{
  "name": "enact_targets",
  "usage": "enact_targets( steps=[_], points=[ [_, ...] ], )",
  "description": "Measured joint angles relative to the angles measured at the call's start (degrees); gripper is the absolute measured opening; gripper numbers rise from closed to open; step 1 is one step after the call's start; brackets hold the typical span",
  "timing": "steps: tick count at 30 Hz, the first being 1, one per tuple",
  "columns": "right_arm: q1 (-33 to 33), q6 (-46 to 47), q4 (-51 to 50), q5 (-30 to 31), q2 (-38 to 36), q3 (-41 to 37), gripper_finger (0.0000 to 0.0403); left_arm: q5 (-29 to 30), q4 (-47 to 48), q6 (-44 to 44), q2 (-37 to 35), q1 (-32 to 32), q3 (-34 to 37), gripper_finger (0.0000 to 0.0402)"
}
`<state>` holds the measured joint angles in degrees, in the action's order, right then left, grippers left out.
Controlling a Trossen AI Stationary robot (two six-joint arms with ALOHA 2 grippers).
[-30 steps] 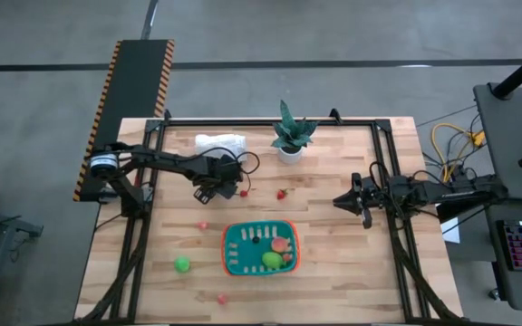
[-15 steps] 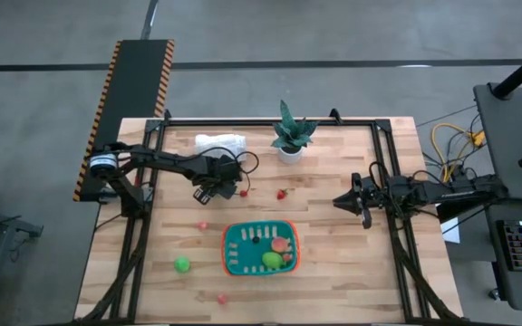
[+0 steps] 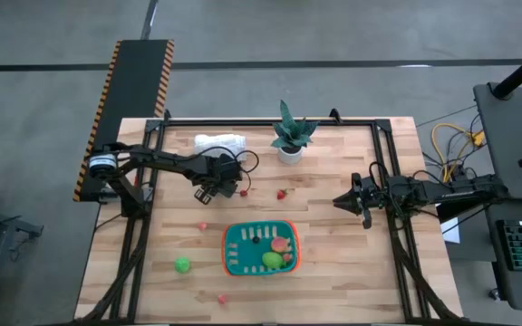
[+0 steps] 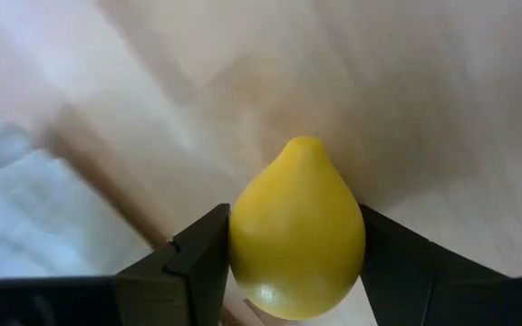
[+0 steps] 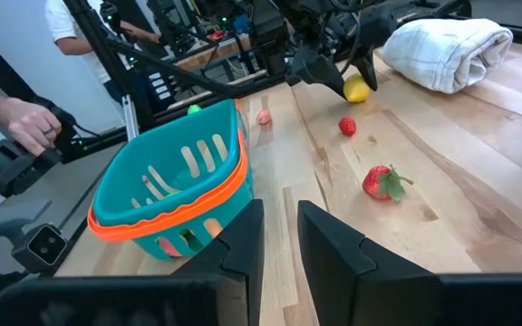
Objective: Pick and placing Produce into tupperware
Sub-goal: Put the yellow lemon into the blue basket
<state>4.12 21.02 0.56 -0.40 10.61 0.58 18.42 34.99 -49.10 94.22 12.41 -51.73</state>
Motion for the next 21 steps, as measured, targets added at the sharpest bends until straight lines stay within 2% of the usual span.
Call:
enact_targets(
  steps=[9, 21],
  points=[
    [0.00, 0.02, 0.00, 0.00, 0.02, 0.00, 0.0063, 0.09, 0.45, 3.95, -5.01, -0.02, -0.63, 0.0183],
    [0.00, 0.02, 0.02, 0.04, -0.01, -0.02, 0.0063, -0.14, 2.59, 14.34, -18.71, -0.14, -0.36, 0.0183]
  ],
)
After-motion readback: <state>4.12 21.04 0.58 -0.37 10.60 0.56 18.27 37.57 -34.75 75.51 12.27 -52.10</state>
